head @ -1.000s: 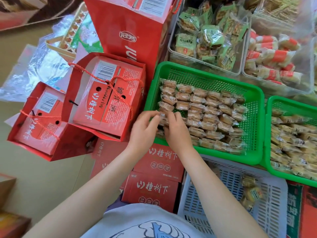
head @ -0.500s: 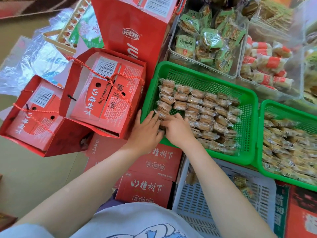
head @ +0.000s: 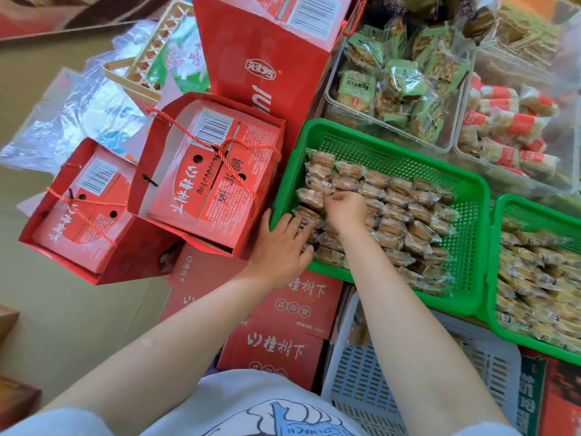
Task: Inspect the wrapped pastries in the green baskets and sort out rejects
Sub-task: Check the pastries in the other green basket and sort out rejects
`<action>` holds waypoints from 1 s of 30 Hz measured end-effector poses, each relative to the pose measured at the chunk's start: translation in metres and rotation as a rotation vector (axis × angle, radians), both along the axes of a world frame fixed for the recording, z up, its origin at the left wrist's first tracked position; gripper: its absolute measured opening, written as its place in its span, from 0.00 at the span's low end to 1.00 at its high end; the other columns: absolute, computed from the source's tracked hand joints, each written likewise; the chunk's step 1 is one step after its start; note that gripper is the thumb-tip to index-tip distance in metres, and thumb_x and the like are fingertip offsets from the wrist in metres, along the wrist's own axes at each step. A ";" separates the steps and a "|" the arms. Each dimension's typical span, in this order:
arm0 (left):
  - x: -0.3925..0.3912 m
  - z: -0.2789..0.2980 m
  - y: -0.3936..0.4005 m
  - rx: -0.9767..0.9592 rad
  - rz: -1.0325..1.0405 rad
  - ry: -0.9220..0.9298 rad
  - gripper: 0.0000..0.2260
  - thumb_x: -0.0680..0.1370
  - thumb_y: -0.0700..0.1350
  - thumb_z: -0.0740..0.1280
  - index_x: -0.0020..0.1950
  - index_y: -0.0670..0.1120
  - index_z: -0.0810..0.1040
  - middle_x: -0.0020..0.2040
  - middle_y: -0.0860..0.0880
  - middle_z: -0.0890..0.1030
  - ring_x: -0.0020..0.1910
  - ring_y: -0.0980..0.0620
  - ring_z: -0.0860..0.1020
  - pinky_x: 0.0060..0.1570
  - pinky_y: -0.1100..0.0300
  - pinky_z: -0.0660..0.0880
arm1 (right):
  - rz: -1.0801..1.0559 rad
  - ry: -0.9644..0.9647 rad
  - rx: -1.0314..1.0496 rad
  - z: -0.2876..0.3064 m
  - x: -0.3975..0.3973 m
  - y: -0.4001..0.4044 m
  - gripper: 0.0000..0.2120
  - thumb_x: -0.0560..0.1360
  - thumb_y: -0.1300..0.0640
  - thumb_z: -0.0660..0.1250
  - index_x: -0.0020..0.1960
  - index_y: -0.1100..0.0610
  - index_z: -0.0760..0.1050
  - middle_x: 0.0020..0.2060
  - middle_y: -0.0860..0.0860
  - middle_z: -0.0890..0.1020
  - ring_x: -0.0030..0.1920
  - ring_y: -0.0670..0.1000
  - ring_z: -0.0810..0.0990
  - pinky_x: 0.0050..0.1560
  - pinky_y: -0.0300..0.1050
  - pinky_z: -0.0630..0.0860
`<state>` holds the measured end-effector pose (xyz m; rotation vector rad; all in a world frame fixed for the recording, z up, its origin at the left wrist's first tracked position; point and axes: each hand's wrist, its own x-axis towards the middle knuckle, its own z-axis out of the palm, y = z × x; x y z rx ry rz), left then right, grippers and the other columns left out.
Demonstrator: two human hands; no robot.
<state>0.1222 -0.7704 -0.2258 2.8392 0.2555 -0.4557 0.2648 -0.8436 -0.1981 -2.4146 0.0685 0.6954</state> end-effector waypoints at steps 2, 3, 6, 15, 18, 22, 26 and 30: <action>-0.001 0.000 -0.001 0.015 -0.006 -0.013 0.26 0.84 0.58 0.46 0.81 0.51 0.59 0.79 0.47 0.63 0.79 0.46 0.56 0.74 0.37 0.39 | -0.123 0.106 0.197 0.015 -0.002 -0.005 0.08 0.79 0.58 0.66 0.42 0.56 0.80 0.35 0.48 0.78 0.36 0.49 0.74 0.40 0.43 0.71; -0.001 0.000 -0.001 0.024 -0.009 -0.013 0.26 0.84 0.58 0.46 0.80 0.51 0.60 0.79 0.47 0.64 0.79 0.47 0.56 0.75 0.37 0.39 | -0.176 0.163 0.314 0.023 -0.004 -0.010 0.06 0.78 0.58 0.66 0.45 0.55 0.80 0.39 0.48 0.79 0.40 0.50 0.76 0.40 0.43 0.71; 0.000 0.006 0.001 0.029 -0.008 0.033 0.26 0.84 0.59 0.45 0.81 0.51 0.58 0.80 0.47 0.62 0.80 0.48 0.53 0.75 0.36 0.37 | -0.316 0.291 0.685 0.053 -0.012 -0.030 0.07 0.80 0.60 0.63 0.46 0.56 0.78 0.47 0.53 0.81 0.50 0.52 0.78 0.43 0.46 0.74; -0.037 0.124 -0.008 -1.446 0.509 -0.427 0.33 0.72 0.54 0.73 0.76 0.61 0.65 0.71 0.52 0.75 0.67 0.52 0.76 0.62 0.53 0.77 | -0.571 0.568 1.149 0.130 -0.085 -0.084 0.14 0.82 0.59 0.54 0.54 0.60 0.78 0.43 0.56 0.83 0.41 0.52 0.82 0.40 0.42 0.81; -0.045 0.157 -0.009 -1.494 0.501 -0.440 0.21 0.75 0.46 0.73 0.67 0.53 0.76 0.60 0.47 0.83 0.59 0.48 0.82 0.53 0.54 0.81 | -0.560 0.590 1.109 0.141 -0.110 -0.089 0.15 0.84 0.58 0.55 0.55 0.61 0.79 0.44 0.57 0.84 0.43 0.52 0.83 0.47 0.45 0.80; -0.053 0.177 -0.012 -1.490 0.587 -0.402 0.16 0.76 0.49 0.71 0.63 0.50 0.80 0.54 0.46 0.86 0.53 0.47 0.85 0.46 0.56 0.82 | -0.457 0.382 0.996 0.156 -0.135 -0.092 0.18 0.84 0.50 0.56 0.62 0.61 0.76 0.52 0.57 0.85 0.50 0.54 0.84 0.48 0.49 0.79; -0.058 0.185 -0.019 -1.617 0.662 -0.240 0.19 0.76 0.54 0.65 0.64 0.47 0.80 0.52 0.43 0.86 0.47 0.47 0.84 0.36 0.60 0.80 | -0.315 0.102 0.973 0.170 -0.148 -0.101 0.18 0.75 0.44 0.64 0.55 0.57 0.76 0.44 0.51 0.83 0.45 0.49 0.81 0.44 0.44 0.78; -0.062 0.194 -0.035 -1.621 0.694 -0.282 0.14 0.83 0.48 0.61 0.62 0.45 0.81 0.51 0.43 0.86 0.45 0.48 0.85 0.34 0.61 0.80 | -0.415 0.056 1.055 0.180 -0.159 -0.105 0.13 0.76 0.49 0.64 0.52 0.56 0.80 0.41 0.52 0.84 0.42 0.49 0.82 0.40 0.42 0.80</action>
